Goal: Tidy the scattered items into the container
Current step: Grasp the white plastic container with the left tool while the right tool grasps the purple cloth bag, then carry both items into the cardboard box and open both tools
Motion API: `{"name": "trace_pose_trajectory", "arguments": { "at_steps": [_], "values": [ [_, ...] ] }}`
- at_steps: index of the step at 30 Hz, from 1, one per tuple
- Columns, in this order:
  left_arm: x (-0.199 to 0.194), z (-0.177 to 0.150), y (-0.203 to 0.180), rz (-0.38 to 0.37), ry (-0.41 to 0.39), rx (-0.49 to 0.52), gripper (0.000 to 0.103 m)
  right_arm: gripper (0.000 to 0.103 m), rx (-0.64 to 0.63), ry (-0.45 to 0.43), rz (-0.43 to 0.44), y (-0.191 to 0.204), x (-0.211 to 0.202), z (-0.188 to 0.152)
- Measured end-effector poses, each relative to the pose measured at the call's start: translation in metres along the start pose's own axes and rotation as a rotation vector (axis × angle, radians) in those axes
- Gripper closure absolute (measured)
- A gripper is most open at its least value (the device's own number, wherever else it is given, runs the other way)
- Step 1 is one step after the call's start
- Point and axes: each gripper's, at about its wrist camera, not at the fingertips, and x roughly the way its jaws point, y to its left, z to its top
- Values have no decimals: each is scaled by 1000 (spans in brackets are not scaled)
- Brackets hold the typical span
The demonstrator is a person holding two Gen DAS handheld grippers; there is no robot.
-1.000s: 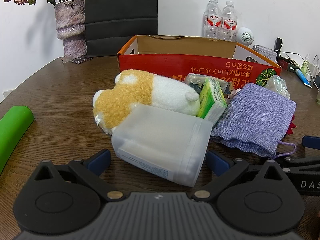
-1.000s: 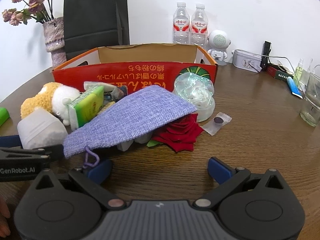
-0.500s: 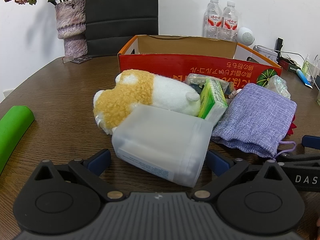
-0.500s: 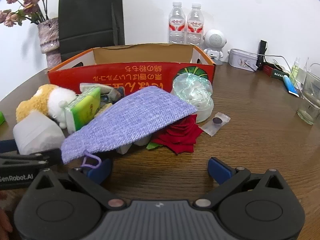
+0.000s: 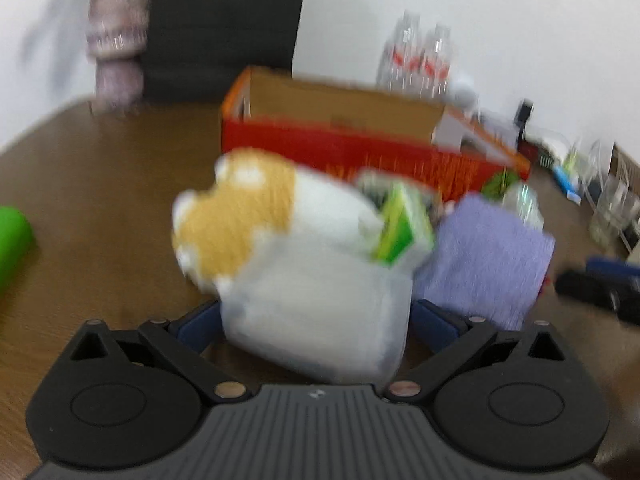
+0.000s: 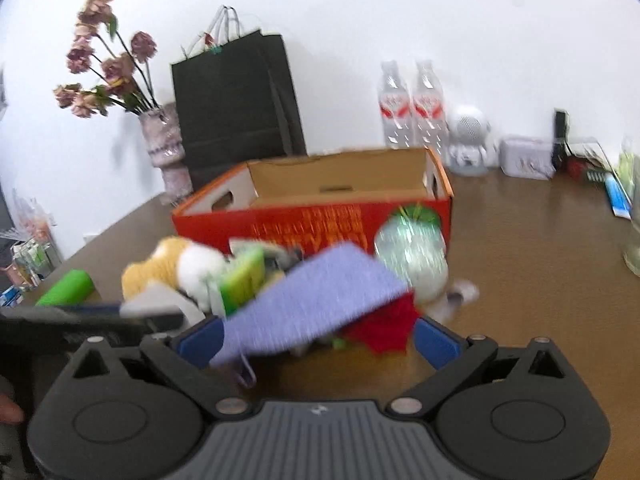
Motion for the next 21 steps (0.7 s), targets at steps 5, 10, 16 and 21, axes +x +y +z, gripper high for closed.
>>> {"name": "trace_pose_trajectory", "arguments": {
  "at_steps": [5,10,16,21],
  "values": [
    [-20,-16,-7,-4,-63,49,17,25,150,97,32,-13,29,-2],
    [-51,-27,-18,37,-147,73,18,77,341,124,160,-27,57,-11],
    [-94,-14,-17,39,-229,42,19,102,158,-14,147,8,14,8],
    [-113,17,-17,-5,-286,37,19,102,89,-131,153,13,-23,40]
  ]
}}
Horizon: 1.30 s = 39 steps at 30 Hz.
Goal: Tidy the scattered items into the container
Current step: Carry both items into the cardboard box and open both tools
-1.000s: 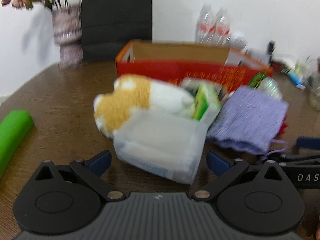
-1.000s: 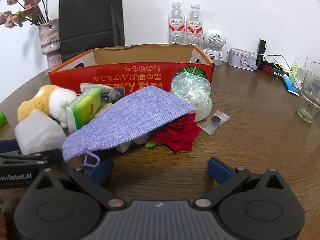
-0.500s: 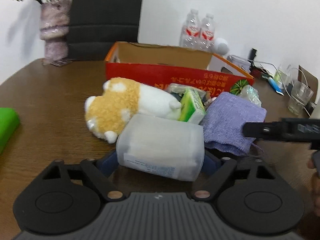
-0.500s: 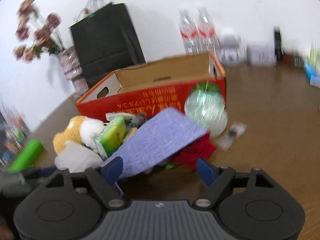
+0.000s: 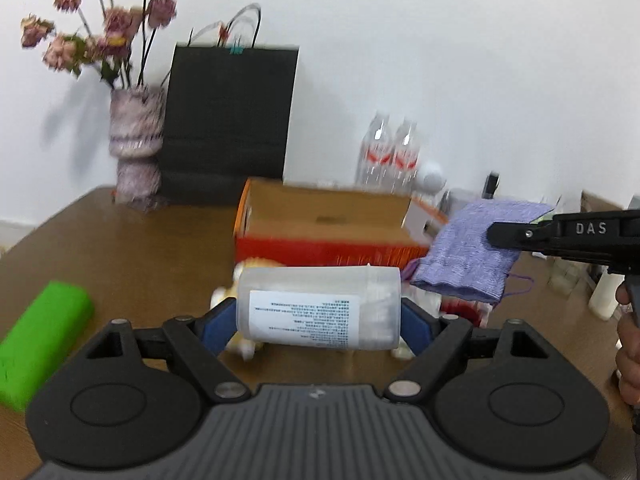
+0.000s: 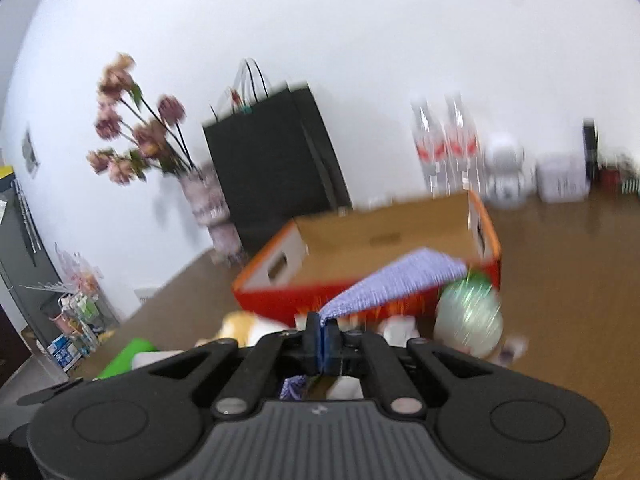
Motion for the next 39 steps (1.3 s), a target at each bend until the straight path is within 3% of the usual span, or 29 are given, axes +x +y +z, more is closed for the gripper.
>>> {"name": "trace_pose_trajectory", "arguments": {
  "at_steps": [5,8,11,14,18,21,23,24,25,27,29,31,33,36,39],
  "values": [
    [23,62,-2,15,-87,91,18,102,-24,-79,-46,-10,-9,52],
    [66,105,8,49,-63,101,18,102,-13,-104,-72,-27,11,92],
    [126,137,8,106,-22,74,18,102,39,-68,-57,-51,51,125],
    [188,141,6,205,11,69,18,102,79,13,-99,-72,101,142],
    [253,131,6,201,95,40,18,102,130,151,-91,-94,174,138],
    [286,130,6,238,124,61,18,102,153,182,-60,-104,209,132],
    [313,126,5,252,235,105,17,100,194,200,-75,-112,228,129],
    [321,123,7,254,272,107,18,89,228,231,-112,-117,239,126],
    [322,119,9,250,282,109,18,68,257,282,-147,-122,250,123],
    [317,117,10,230,274,118,3,52,275,372,-159,-127,260,117],
    [307,121,12,229,258,114,2,47,271,366,-146,-127,255,115],
    [296,129,13,232,270,101,2,28,286,369,-131,-126,247,120],
    [291,137,15,249,286,80,0,18,262,386,-142,-121,239,127],
    [271,147,16,277,305,54,0,13,215,390,-202,-110,217,139],
    [248,152,16,304,314,54,0,11,221,452,-157,-103,204,147]
  ]
}}
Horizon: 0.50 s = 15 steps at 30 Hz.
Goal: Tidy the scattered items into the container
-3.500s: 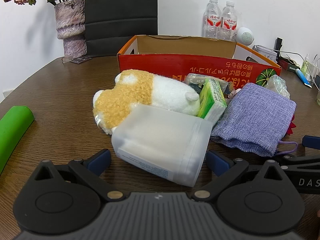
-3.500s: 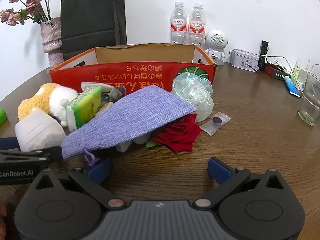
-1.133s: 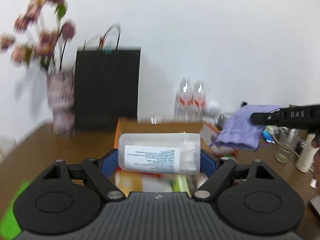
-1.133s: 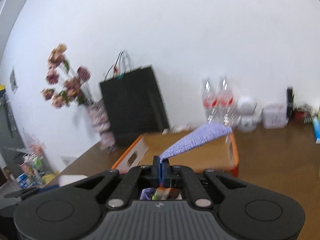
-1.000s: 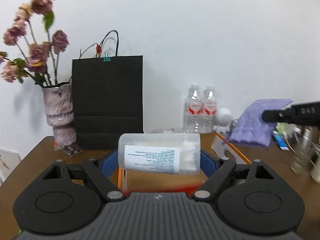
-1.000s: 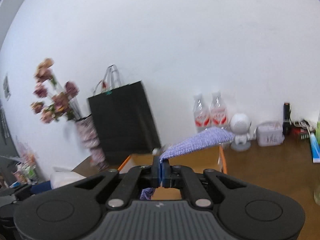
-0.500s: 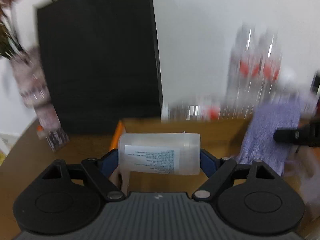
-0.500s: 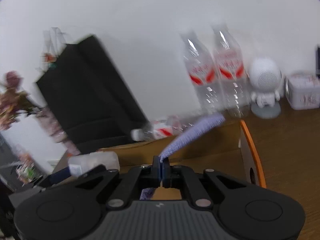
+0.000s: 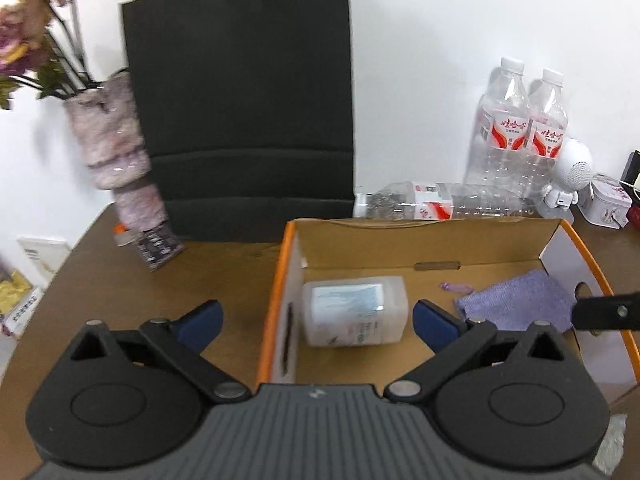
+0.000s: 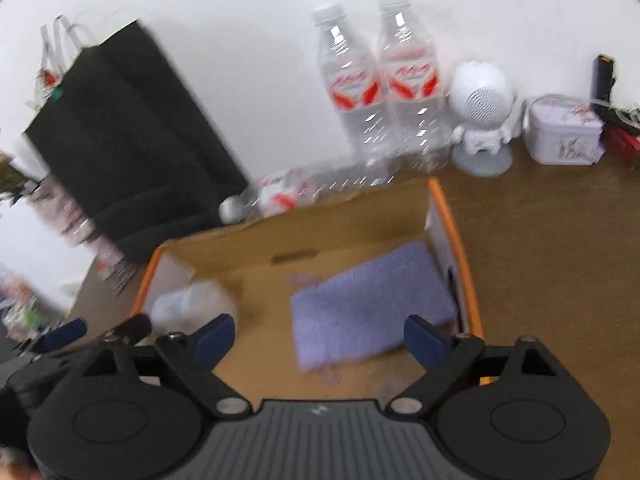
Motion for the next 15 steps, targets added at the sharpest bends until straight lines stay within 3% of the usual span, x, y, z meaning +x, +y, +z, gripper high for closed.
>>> {"name": "trace_pose_trajectory", "arguments": {
  "at_steps": [8,11,15],
  "values": [
    [-55,-31,11,-12,36,-13,0,11,-113,-37,-86,22,-50,-39],
    [-87,-69,11,-16,-43,-9,0,11,-153,-101,-118,27,-66,-71],
    [-127,-148,13,-80,-198,8,0,11,-210,-273,-130,29,-97,-143]
  ]
}}
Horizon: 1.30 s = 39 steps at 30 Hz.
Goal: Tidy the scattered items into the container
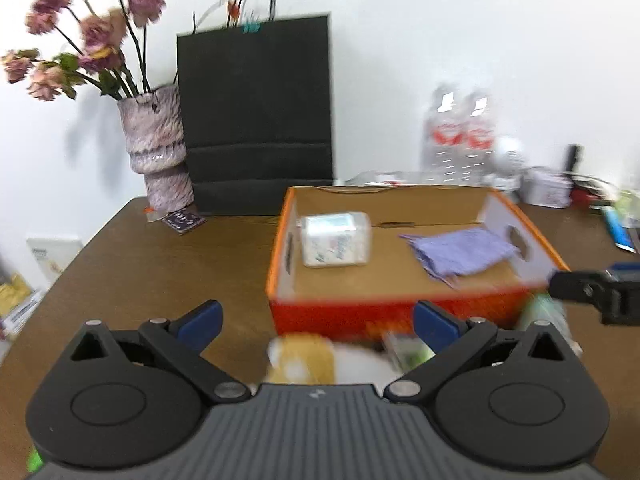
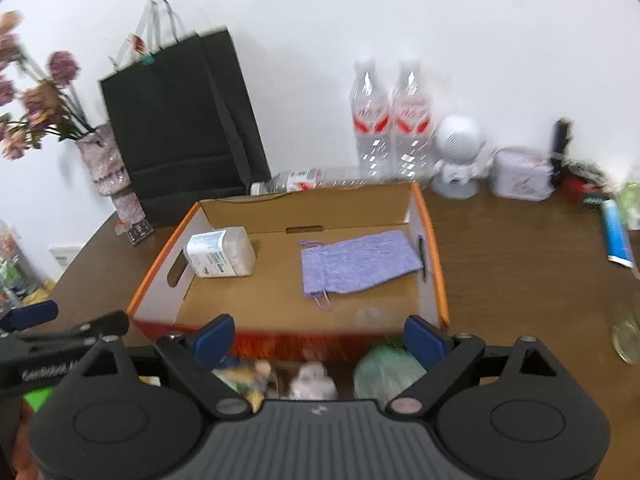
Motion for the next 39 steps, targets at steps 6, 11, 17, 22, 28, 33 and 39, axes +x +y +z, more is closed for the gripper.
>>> {"name": "trace_pose_trajectory", "arguments": {
  "at_steps": [6,11,17,22,28,33,39],
  "values": [
    [-36,-106,-7,-12,-13,9,0,0,-203,-229,-123,27,-53,-132],
    [-38,-132,-6,-87,50,-42,0,0,-252,-111,-57,33,-51,-177],
    [-25,-137,-5,-72,128,-59,0,0,-179,-29,-64,31,-38,-193],
    [-23,-141,-16,-45,150,-13,0,0,-115,9,-66,22,-31,-191],
    [-19,-140,-20,-35,143,-11,0,0,-107,37,-79,22,-24,-191],
    [-17,-139,-18,-46,144,-15,0,0,-110,39,-77,22,-21,-189],
    [-17,-139,-18,-45,144,-16,0,0,-109,39,-77,21,-21,-189]
  ]
}}
